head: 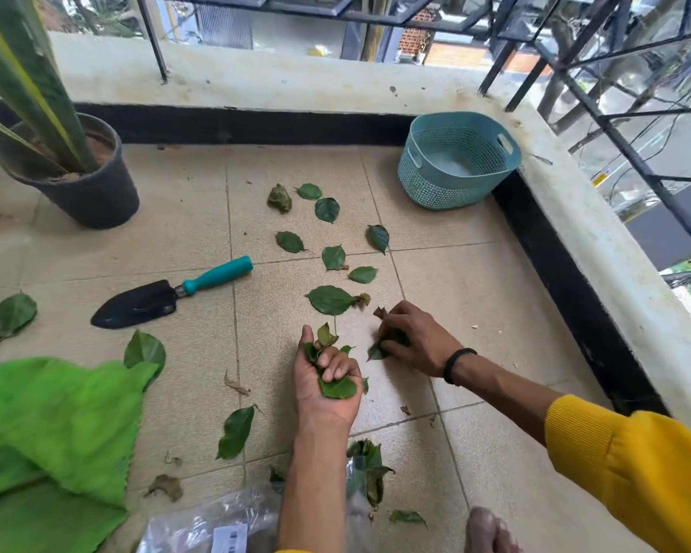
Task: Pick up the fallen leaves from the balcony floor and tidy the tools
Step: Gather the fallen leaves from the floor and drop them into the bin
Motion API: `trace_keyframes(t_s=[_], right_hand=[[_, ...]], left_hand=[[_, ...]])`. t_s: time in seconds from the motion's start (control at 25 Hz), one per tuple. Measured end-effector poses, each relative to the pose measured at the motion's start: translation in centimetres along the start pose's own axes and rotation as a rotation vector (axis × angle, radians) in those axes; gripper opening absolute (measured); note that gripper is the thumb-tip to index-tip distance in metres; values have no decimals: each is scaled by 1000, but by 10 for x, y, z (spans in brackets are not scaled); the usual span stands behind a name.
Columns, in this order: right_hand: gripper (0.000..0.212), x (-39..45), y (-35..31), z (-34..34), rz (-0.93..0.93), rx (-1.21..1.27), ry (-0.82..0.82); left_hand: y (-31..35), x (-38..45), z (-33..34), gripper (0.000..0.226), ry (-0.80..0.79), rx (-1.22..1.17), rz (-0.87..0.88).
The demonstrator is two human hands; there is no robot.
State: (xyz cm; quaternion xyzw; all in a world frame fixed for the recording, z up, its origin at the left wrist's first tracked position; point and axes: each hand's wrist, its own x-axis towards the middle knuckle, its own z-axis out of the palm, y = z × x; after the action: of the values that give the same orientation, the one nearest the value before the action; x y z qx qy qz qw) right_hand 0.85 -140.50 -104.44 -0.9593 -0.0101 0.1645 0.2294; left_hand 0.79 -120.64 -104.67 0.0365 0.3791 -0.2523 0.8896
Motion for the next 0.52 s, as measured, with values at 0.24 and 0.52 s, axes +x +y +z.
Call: trace_keyframes(t_s=[0.24,0.52], right_hand=[[12,13,3,-32,247,117,81],[53,32,-10,-37,183,-7,-133]], left_hand=[[-8,3,-2,40,49,18,9],[-8,7,0,37,55,27,23]])
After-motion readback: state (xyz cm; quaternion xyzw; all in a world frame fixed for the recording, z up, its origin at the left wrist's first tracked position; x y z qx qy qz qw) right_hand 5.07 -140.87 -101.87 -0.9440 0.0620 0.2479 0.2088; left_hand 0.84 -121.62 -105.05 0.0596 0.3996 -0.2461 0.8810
